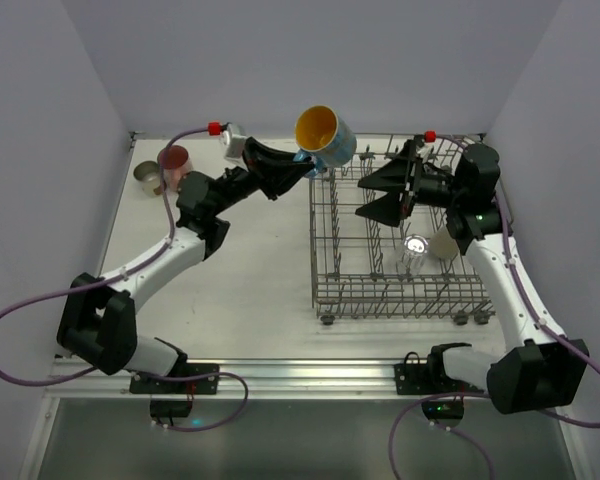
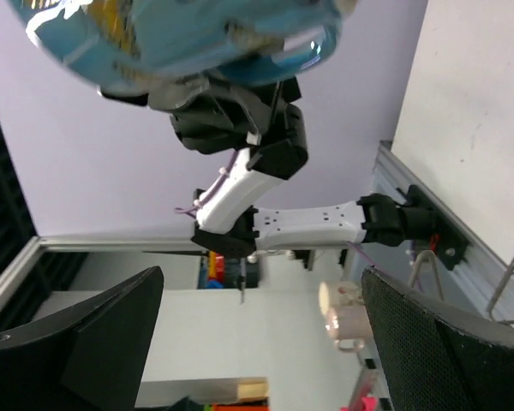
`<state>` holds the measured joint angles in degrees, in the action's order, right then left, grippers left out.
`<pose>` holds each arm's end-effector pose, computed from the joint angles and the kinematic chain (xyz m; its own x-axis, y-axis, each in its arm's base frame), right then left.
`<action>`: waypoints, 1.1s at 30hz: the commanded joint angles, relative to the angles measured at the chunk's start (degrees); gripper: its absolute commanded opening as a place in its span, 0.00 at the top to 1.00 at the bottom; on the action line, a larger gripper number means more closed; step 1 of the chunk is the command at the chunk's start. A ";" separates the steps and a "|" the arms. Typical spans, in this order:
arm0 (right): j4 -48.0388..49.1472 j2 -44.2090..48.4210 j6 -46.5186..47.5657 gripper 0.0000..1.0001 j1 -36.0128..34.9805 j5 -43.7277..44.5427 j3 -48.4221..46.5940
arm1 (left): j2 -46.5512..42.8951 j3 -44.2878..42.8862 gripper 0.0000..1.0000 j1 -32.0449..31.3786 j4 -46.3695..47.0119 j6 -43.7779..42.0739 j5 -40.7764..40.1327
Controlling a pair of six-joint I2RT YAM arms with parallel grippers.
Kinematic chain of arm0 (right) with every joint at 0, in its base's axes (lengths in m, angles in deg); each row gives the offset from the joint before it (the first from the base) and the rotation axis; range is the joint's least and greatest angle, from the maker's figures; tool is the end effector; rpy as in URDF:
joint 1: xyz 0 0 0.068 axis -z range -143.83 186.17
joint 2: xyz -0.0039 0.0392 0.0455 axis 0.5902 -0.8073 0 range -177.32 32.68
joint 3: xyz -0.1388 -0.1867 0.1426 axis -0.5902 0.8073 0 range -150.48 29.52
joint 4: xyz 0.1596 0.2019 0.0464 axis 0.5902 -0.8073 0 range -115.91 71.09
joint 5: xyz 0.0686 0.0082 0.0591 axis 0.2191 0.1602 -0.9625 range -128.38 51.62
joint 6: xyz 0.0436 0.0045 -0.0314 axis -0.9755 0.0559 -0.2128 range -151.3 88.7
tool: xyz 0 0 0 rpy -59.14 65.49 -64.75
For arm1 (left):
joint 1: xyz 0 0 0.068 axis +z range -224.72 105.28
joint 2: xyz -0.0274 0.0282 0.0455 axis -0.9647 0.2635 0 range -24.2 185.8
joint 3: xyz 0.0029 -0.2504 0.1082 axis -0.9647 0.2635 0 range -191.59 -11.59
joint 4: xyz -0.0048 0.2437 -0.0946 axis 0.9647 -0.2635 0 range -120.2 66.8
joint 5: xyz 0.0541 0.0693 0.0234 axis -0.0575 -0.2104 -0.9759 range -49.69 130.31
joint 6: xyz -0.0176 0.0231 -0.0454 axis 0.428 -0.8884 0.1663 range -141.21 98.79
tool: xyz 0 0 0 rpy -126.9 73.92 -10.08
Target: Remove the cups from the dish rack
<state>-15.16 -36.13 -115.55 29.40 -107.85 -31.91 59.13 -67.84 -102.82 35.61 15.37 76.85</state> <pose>0.2559 0.0640 0.3823 -0.9709 0.2361 -0.0411 -0.0346 0.0313 0.9989 0.2741 -0.1704 0.3716 -0.1193 -0.4791 -0.8696 0.9390 0.2301 -0.2556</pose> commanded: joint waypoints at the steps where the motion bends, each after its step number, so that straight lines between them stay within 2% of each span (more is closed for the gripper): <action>1: -19.65 1.76 16.04 0.01 0.61 2.94 -5.02 | -5.37 -3.78 1.00 3.82 -5.18 -9.42 -5.16; 8: -19.65 0.09 18.06 0.01 2.45 1.88 -4.31 | -10.73 0.52 1.00 11.74 -14.49 -13.37 -7.26; 14: -19.66 -0.44 18.77 0.01 3.07 1.53 -5.28 | -11.44 1.93 1.00 14.82 -21.87 -17.68 -13.93; 17: -19.74 -0.27 19.03 0.01 3.42 1.44 -5.89 | -10.73 2.81 1.00 15.26 -25.14 -19.44 -20.08; 23: -20.88 -0.35 21.05 0.01 3.86 1.27 -7.65 | -7.31 6.06 1.00 16.93 -23.92 -19.26 -25.72; 33: -21.77 -2.11 23.51 0.01 6.32 -1.72 -6.86 | -0.29 11.16 1.00 21.76 -14.69 -16.10 -21.95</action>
<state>-35.66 -37.86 -93.63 34.67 -107.17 -37.54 58.65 -55.76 -83.32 5.38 -1.05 54.11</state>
